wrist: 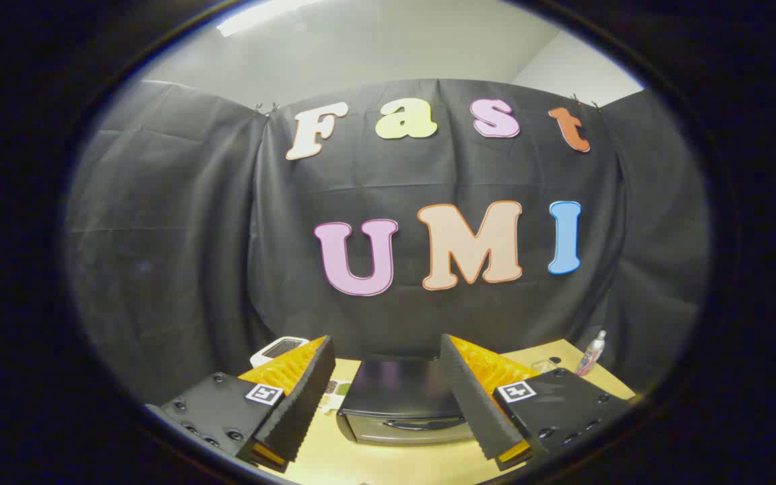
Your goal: Open the toaster oven, put the food inside, and close the toaster oven door.
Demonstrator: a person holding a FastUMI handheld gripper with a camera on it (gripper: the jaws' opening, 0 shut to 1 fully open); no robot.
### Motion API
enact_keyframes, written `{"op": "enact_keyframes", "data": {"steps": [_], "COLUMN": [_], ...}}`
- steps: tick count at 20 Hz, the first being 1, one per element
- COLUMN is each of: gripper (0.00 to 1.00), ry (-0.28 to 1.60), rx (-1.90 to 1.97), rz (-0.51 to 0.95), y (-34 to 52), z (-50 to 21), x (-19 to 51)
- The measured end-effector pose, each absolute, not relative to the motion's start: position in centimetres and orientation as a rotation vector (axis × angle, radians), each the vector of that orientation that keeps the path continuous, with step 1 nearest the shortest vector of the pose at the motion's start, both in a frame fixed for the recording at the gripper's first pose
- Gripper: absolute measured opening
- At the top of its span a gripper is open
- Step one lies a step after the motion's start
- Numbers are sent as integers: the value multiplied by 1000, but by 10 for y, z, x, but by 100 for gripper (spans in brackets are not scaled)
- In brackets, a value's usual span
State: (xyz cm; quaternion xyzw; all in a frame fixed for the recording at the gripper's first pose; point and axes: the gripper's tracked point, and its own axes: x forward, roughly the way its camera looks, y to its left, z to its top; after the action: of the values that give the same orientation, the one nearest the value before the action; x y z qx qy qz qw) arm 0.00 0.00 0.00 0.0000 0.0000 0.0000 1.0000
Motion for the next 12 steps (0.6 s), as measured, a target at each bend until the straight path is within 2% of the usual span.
{"op": "enact_keyframes", "data": {"steps": [12], "gripper": [99], "ry": [41], "rx": [-19], "rz": [-19], "y": [3], "z": [-18], "x": [4]}}
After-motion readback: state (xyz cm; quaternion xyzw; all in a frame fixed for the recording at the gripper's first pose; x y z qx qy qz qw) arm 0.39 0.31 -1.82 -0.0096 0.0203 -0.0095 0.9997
